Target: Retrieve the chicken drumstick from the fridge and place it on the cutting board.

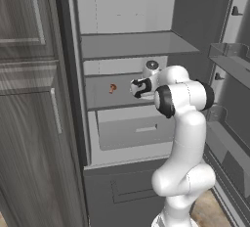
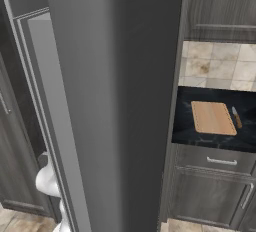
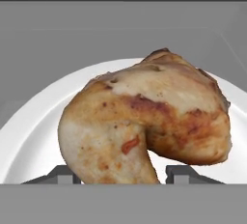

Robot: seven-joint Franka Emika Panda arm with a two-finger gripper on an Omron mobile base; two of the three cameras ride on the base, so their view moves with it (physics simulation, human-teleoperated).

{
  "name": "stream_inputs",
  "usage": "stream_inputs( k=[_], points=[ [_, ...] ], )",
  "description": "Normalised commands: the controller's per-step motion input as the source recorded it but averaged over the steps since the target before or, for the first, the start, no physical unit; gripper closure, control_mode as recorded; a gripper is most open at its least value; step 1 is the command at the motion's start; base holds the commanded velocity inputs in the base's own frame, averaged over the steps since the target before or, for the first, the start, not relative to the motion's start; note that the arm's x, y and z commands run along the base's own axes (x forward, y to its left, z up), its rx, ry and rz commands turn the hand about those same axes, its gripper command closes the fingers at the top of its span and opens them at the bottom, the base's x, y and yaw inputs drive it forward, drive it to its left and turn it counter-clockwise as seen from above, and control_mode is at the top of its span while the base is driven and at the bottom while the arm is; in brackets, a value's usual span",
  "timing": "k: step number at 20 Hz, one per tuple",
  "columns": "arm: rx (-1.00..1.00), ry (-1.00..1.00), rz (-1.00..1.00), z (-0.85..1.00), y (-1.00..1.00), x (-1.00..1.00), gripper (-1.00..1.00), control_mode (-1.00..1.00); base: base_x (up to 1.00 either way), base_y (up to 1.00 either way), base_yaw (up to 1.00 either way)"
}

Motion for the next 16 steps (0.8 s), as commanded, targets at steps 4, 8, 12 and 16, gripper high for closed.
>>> stream_inputs(
  k=[4,8,12,16],
  points=[
    [0.0,0.0,0.0,0.0,0.0,0.0,1.0,-1.0,0.0,0.0,0.0],
    [0.0,-0.05,0.0,0.0,0.0,-0.07,1.0,-1.0,0.0,0.0,0.0],
    [0.0,-0.17,0.0,0.14,0.0,-0.27,1.0,-1.0,0.0,0.0,0.0],
    [0.0,-0.18,0.0,0.28,0.0,-0.44,1.0,-1.0,0.0,0.0,0.0]
  ],
)
